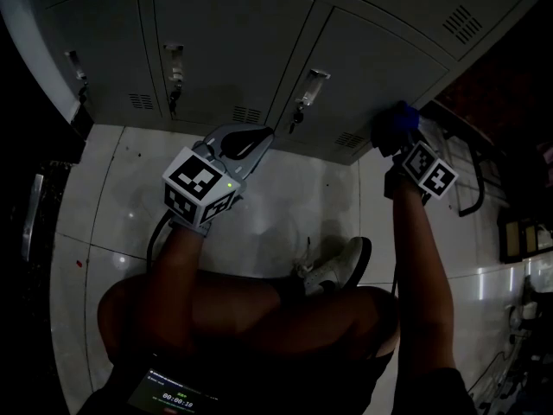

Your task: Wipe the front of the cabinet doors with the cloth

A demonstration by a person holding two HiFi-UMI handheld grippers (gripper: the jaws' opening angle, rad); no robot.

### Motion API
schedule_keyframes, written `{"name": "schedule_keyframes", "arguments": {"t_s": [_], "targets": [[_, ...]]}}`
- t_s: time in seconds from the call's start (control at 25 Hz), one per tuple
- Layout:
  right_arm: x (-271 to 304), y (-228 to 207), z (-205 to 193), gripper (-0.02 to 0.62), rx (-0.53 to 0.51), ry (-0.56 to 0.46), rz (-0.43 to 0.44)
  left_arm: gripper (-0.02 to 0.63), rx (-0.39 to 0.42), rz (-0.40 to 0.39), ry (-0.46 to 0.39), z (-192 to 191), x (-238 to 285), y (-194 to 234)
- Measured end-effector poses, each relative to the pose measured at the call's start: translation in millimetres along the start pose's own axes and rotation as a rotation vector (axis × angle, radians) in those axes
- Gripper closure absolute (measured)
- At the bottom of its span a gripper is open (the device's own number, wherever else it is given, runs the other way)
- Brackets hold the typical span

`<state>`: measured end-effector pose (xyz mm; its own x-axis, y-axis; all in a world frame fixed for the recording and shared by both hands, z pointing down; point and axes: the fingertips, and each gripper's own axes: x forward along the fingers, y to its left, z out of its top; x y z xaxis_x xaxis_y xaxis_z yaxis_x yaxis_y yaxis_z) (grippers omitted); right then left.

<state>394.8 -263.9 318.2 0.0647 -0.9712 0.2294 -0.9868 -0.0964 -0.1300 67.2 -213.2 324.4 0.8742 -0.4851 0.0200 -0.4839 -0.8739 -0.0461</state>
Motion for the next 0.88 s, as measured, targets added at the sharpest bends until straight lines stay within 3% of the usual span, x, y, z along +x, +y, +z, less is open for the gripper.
{"name": "schedule_keyframes", "arguments": {"t_s": [0.24, 0.52, 0.68, 0.88], "targets": [[-2.9, 70.5, -14.3, 0.518, -0.081, -0.003, 0.125, 0.606, -0.004, 0.005, -0.003, 1.2, -0.4, 0.6], [24.6, 167.1, -59.1, 0.518, -0.142, 0.043, 0.279, 0.606, -0.013, 0.007, -0.023, 5.9, -2.1, 1.6], [41.8, 202.6, -74.1, 0.518, -0.161, 0.056, 0.323, 0.606, -0.022, 0.012, -0.034, 9.3, -2.3, 3.1], [57.6, 209.2, -79.9, 0.518, -0.146, 0.067, 0.319, 0.606, -0.025, 0.012, -0.043, 10.2, -3.7, 4.6]]}}
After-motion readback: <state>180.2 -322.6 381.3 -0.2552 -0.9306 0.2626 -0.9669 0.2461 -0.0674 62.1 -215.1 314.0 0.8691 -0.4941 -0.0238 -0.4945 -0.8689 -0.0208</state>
